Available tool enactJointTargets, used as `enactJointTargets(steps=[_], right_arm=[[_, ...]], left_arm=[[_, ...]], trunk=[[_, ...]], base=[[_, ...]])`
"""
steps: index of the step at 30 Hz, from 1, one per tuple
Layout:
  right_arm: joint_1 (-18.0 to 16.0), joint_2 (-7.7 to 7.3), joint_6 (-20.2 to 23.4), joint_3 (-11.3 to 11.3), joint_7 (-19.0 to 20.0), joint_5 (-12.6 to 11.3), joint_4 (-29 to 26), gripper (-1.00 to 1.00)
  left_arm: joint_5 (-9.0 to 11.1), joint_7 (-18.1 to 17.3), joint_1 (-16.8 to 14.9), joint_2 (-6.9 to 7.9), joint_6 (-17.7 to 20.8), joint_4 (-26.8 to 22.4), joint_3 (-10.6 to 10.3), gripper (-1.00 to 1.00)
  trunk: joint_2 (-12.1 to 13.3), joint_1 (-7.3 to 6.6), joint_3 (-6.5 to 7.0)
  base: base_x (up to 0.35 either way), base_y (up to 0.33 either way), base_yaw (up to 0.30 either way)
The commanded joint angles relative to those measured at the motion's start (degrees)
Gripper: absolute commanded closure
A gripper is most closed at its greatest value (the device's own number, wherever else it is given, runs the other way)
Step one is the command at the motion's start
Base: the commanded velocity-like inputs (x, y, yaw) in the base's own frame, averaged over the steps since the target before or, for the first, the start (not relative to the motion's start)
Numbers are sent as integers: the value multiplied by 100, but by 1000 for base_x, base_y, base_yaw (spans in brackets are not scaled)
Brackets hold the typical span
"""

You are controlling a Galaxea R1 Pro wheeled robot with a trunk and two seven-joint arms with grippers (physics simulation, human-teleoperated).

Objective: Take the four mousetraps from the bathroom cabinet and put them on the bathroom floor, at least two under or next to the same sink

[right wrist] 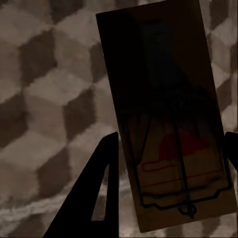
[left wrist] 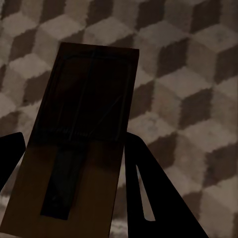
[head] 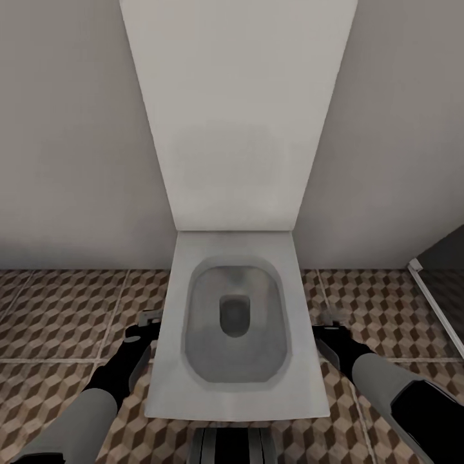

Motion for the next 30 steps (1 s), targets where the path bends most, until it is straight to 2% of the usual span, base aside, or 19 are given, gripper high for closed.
enactJointTargets(steps=[1,10,20,30], right_arm=[[4,-4,36,50,-11,-33,37,100],[31,4,-199,52,71,-39,476,100],[24,-9,-366,51,586,-35,552,100],[21,10,-376,52,790,-27,556,100]], left_arm=[[18,22,0,-1,32,-9,-4,100],[27,14,2,25,40,93,-14,100],[42,-7,4,39,44,302,-3,100],[44,-18,0,61,27,734,12,100]], trunk=[[-1,-1,-4],[-1,-1,-4],[-1,-1,-4],[-1,-1,-4]], base=[[0,0,0],[0,0,0],[0,0,0],[0,0,0]])
